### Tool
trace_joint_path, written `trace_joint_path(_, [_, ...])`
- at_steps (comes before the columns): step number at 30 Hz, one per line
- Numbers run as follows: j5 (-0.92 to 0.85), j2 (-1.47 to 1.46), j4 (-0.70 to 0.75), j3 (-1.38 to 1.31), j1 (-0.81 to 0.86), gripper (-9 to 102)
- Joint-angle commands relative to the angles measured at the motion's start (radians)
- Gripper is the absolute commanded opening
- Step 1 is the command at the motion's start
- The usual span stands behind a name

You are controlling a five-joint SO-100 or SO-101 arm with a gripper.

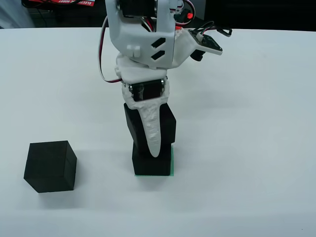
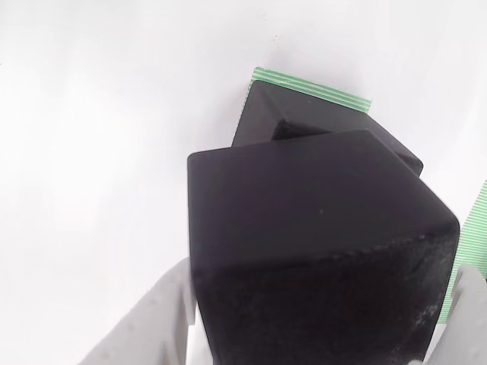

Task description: Stack 3 Blocks on the chosen place.

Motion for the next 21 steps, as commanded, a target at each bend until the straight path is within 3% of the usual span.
trace_joint_path(1, [0.003,0.021,0.002,-0.035,0.012,41])
trace_joint_path(16, [-0.012,0.232,0.029,-0.012,0.029,41])
trace_joint_path(21, [-0.057,0.333,0.04,0.064,0.118,41])
